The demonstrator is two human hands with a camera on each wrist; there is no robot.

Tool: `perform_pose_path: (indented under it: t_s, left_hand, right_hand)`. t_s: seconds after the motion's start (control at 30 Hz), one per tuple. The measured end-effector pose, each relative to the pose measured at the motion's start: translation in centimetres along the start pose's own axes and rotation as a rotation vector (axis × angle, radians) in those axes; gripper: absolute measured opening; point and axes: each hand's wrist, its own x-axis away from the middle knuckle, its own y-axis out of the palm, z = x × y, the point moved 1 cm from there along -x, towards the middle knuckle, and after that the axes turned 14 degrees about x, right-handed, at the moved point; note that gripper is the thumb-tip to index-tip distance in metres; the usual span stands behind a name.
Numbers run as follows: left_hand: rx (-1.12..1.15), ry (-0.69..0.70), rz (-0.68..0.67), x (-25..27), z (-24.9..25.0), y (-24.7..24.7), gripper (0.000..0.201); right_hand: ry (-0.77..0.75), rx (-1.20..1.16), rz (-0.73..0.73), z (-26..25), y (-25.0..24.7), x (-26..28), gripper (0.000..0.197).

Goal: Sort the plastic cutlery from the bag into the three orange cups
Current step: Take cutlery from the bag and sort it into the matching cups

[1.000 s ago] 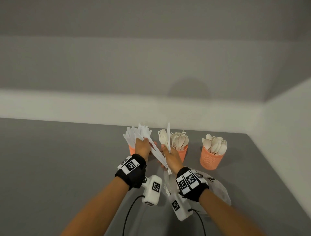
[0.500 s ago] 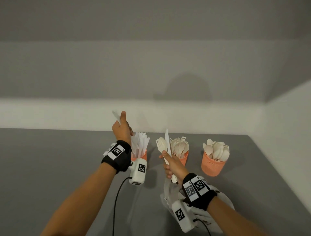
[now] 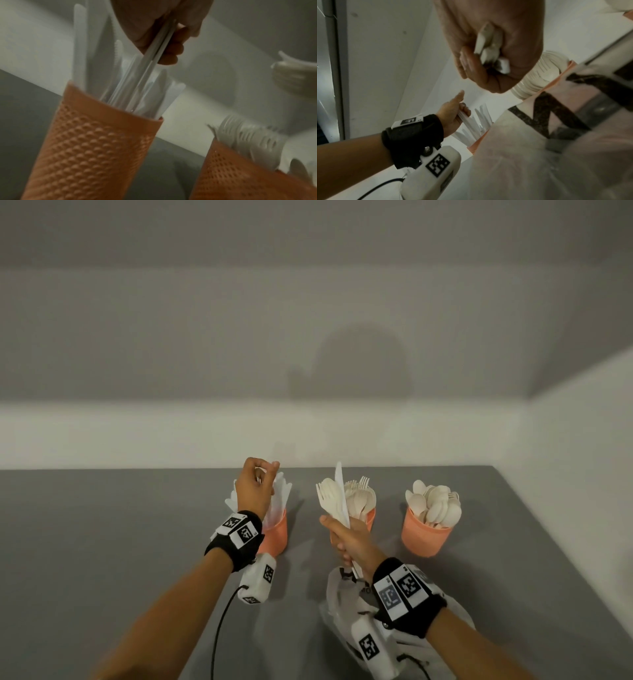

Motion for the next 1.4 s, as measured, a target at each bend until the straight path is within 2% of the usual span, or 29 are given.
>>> perform_pose_path:
  t_s: [0.03,0.13,0.27,0.3,0.4,0.43,0.53,0.6,0.67,0.7,0.77,0.83,0.87,0.97,1.03,1.1,1.2,1.27,1.33,1.4]
  left_hand:
    - [-0.037,0.0,0.0,0.1,-0.4,-0.1,0.01]
    - [-0.216,0.044,-0.049,0.3,-1.3,0.3,0.021]
    - [-0.46,0.196,-0.182,0.5,-1.7,0.7,0.021]
    - [-0.527,0.243,-0.207,0.4,-1.7,0.7,0.019]
    - [-0.758,0.233,-0.304,0.5,-1.6,1.1,0.005]
    - [-0.858,0.261,-0.32,0.5,-1.6,1.1,0.007]
    - [-1.056,0.277,-0.374,1.1,-2.3,0.6,0.043]
    - [-1.084,0.202,-0.398,1.5,-2.5,0.5,0.065]
    - [-1.066,0.133,-0.396,1.7,-2.0,0.7,0.088]
    - [-1.046,0.097,-0.387,1.7,-1.6,0.8,0.092]
    - [-0.937,0.071,-0.369,1.9,-0.1,1.0,0.077]
    - [-0.626,0.096,-0.336,2.2,1.9,1.6,0.057]
    - [-0.432,0.043,-0.324,2.6,3.1,2.1,0.048]
    - [0.018,-0.299,-0.354,3.6,6.0,3.3,0.029]
    - [0.141,-0.512,-0.416,4.1,6.9,3.3,0.026]
    - [0.188,-0.597,-0.464,4.3,7.1,3.0,0.025]
    - [0.133,-0.568,-0.447,3.9,7.0,2.4,0.02]
    - [0.115,-0.518,-0.369,3.3,7.1,1.7,0.021]
    - [0.116,-0.421,-0.254,2.1,7.5,0.7,0.02]
    - [0.081,-0.252,-0.114,0.7,8.1,-0.5,0.016]
  right_hand:
    - [0.0,0.013,-0.011,0.0,0.0,0.0,0.023]
    - [-0.005,0.024,-0.025,0.1,0.0,-0.1,0.029]
    - [0.001,0.034,-0.039,-0.4,0.2,-0.1,0.039]
    - [0.001,0.041,-0.044,-0.5,0.2,0.0,0.041]
    - [-0.001,0.044,-0.069,-0.6,-0.1,0.1,0.041]
    - [-0.004,0.04,-0.08,-0.6,-0.1,0.2,0.04]
    - [0.01,0.004,-0.112,-0.6,-0.3,0.4,0.037]
    - [0.023,-0.05,-0.147,-0.7,-0.4,0.7,0.034]
    - [0.024,-0.101,-0.184,-0.9,-0.5,0.8,0.032]
    - [0.022,-0.125,-0.202,-1.0,-0.5,0.9,0.031]
    - [0.009,-0.189,-0.249,-1.2,-0.7,1.1,0.031]
    - [0.004,-0.257,-0.326,-1.5,-0.8,1.1,0.032]
    - [0.01,-0.288,-0.38,-1.6,-0.8,1.3,0.033]
    - [0.0,-0.359,-0.514,-1.9,-0.5,1.8,0.03]
    - [-0.005,-0.383,-0.559,-2.1,-0.4,2.1,0.025]
    - [-0.001,-0.38,-0.584,-2.0,-0.3,2.3,0.023]
    - [0.008,-0.334,-0.599,-1.8,-0.3,2.4,0.025]
    - [0.005,-0.253,-0.585,-1.6,-0.3,2.4,0.025]
    - [-0.017,-0.17,-0.57,-1.3,-0.5,2.5,0.025]
    - [-0.035,-0.104,-0.539,-1.0,-0.9,2.6,0.024]
